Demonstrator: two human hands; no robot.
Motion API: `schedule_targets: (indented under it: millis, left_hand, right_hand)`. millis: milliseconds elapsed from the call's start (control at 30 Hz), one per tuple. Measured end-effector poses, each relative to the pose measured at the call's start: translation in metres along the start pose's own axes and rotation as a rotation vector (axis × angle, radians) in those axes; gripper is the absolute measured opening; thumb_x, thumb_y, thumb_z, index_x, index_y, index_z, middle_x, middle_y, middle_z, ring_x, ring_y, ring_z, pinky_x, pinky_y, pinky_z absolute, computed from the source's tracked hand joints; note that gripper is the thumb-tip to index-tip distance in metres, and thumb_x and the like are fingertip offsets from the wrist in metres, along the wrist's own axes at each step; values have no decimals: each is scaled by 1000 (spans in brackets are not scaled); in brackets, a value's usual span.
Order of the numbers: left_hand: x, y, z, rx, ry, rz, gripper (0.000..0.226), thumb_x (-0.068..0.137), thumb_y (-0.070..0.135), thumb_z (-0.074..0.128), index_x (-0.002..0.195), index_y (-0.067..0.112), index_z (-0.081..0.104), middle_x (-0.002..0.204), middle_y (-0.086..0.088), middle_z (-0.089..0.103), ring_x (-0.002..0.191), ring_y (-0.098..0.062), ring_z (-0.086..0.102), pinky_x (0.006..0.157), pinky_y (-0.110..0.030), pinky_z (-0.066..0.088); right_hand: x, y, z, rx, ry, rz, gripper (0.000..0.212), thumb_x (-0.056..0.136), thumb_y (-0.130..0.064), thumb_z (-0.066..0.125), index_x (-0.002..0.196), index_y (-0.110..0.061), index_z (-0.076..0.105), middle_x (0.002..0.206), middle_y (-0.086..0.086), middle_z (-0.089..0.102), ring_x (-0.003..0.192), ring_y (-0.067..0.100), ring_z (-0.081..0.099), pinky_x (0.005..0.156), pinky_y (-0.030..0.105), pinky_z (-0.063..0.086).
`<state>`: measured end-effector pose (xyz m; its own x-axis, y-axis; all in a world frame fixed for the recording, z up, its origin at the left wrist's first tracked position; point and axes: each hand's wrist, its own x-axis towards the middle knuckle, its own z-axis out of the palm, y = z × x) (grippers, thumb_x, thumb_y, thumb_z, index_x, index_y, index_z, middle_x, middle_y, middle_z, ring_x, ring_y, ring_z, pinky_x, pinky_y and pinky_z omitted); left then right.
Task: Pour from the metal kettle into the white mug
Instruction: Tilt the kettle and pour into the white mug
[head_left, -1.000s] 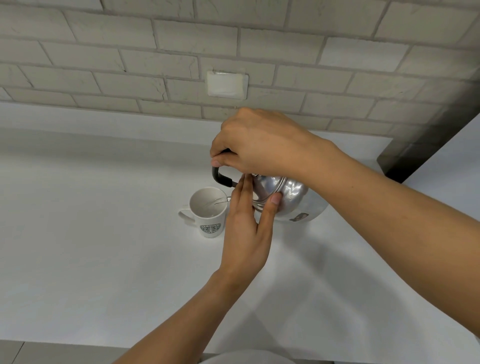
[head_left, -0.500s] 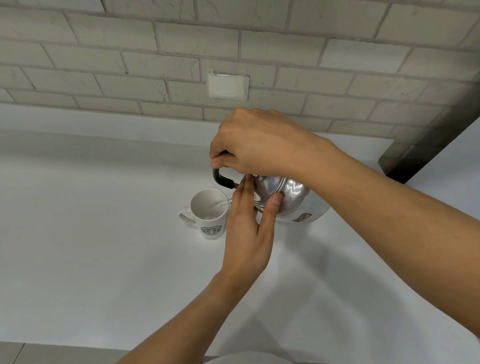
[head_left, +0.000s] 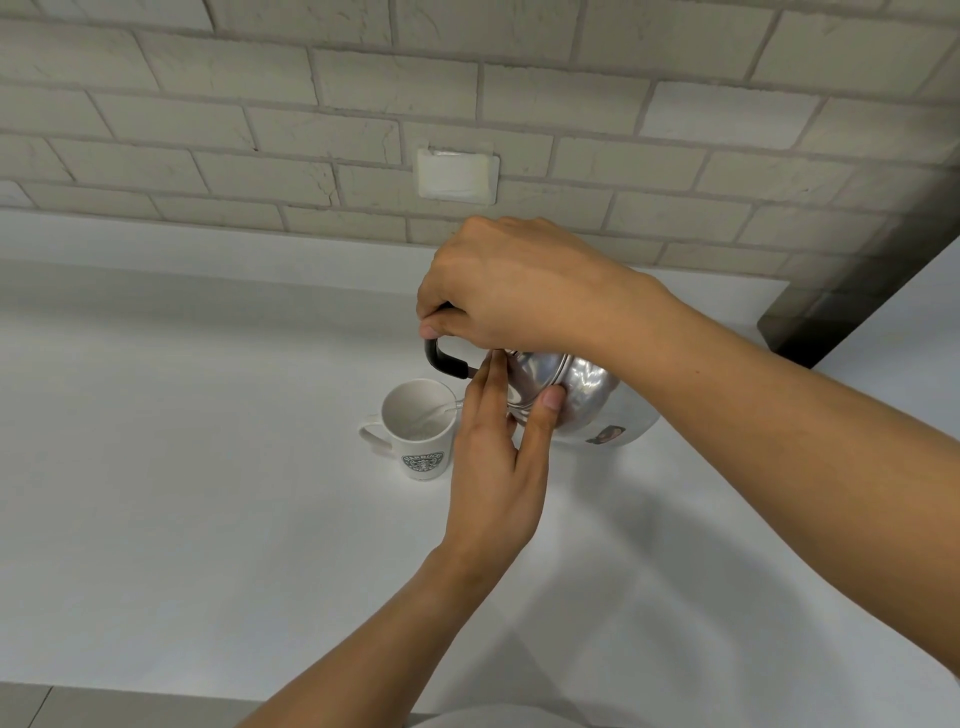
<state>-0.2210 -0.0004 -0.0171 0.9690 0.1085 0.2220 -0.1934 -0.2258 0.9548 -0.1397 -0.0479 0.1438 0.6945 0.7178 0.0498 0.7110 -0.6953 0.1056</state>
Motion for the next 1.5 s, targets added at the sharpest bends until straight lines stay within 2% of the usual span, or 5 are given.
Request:
schedule_targets:
  millis: [233,767,933,1267,1500]
  left_hand:
    - [0,-1,0,-29,11,-3,66,100,65,46,159,36,39,141,41,44,133,29,35,103,5,28]
    - [0,-2,-2,-26,22,-13,74,99,68,44,162,32,36,155,27,42,137,28,31,107,4,27]
    - [1,-2,-3,-39,19,-2,67,102,62,46,160,29,41,156,16,50,147,5,41,114,-8,34]
    - [0,-5,-5,-32,6,-6,68,101,65,45,160,31,41,156,17,50,146,5,41,115,-11,35]
    - [1,-5,-11,50,-78,-8,67,105,55,50,164,30,31,164,14,40,154,0,33,124,-33,35]
  right_hand:
    - [2,-4,-5,-24,-8,-8,22,102,-41,59,108,-29,77,107,-1,71,92,30,69,68,37,51]
    - [8,-6,-3,-42,-5,-13,21,101,-41,59,106,-30,77,107,-1,71,92,31,68,65,34,45]
    - [9,-7,-1,-69,0,-27,23,101,-42,58,108,-30,76,109,1,69,93,33,66,66,35,42]
    - [8,-7,2,-70,7,-49,25,102,-43,56,107,-28,76,107,2,69,96,33,67,66,36,43]
    - [-6,10,9,82,40,-34,29,103,-45,53,117,-31,76,94,-4,68,95,24,67,74,41,56]
